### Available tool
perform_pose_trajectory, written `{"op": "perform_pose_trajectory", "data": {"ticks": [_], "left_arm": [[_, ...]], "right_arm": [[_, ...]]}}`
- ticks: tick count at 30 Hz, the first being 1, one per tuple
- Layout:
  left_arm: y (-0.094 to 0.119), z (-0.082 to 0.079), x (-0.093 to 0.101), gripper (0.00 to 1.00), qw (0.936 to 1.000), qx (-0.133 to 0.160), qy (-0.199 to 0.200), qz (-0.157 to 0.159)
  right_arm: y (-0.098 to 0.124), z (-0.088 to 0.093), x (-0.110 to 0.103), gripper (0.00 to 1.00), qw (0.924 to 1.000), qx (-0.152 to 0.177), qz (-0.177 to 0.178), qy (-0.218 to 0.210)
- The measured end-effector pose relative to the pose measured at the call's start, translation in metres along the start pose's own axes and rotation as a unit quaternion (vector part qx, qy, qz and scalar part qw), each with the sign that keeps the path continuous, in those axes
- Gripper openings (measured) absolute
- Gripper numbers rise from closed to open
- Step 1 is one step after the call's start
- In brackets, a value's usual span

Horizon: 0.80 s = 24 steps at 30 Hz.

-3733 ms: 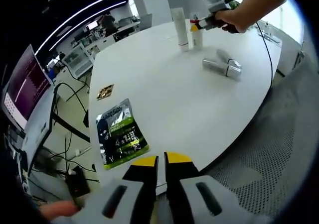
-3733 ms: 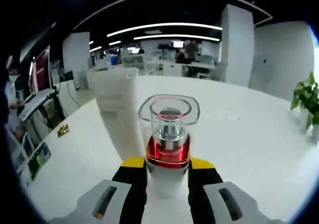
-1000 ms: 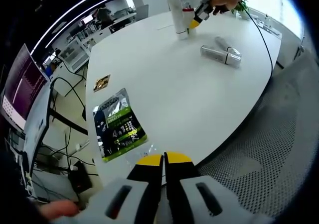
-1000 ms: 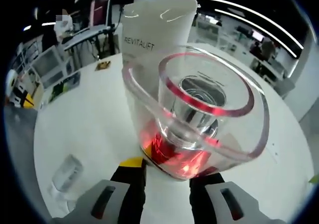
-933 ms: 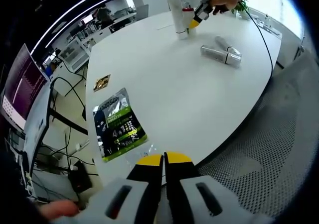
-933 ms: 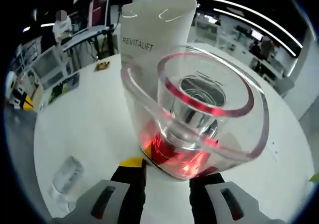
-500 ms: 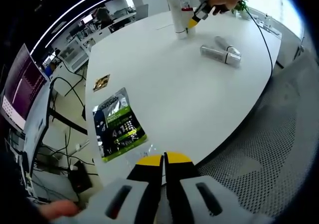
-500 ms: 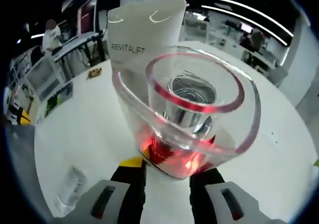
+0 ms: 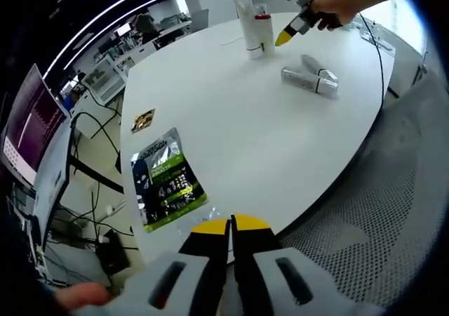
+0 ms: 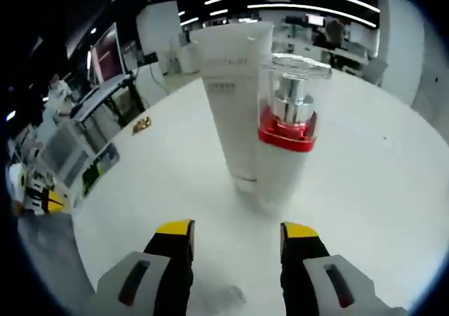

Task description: Arrange the skincare products in the storage area until every visible bottle or jar stands upright without overlapping.

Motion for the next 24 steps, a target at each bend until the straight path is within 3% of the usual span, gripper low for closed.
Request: {"op": "perform_pose_trajectory", "data": {"ticks": [2,5,10,24], "left_arm": [[0.0,0.001,0.0,0.0,1.0,-0.002,-0.001,0.001],[-0.001,0.002,0.0,0.0,1.0,-0.007,-0.003,0.002],[-0.001,0.004,0.001,0.0,0.9999,-0.014,-0.008,0.003],[0.0,0.002,0.003,0.0,0.9998,-0.013,-0.014,0.004]], "right_arm": [[0.008,0.009,-0.002,0.53,0.9996,0.009,0.019,-0.019],[0.014,0.025,-0.008,0.56,0.9987,-0.003,0.035,-0.036],[0.015,0.053,-0.012,0.61,0.9972,-0.007,0.041,-0.061],[0.033,0.073,-0.036,0.64,0.9961,0.007,0.031,-0.082]]}}
Point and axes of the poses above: the point that each gripper's makers call its tool centre point, and the gripper's own axes: y roughly backward along the fingers, x roughly to its right, z roughly out of its underside, the point moved 9 cm from there along y, roughly backward along the fingers, and after that the axes turned 15 degrees about -z, right-handed, at the moved point
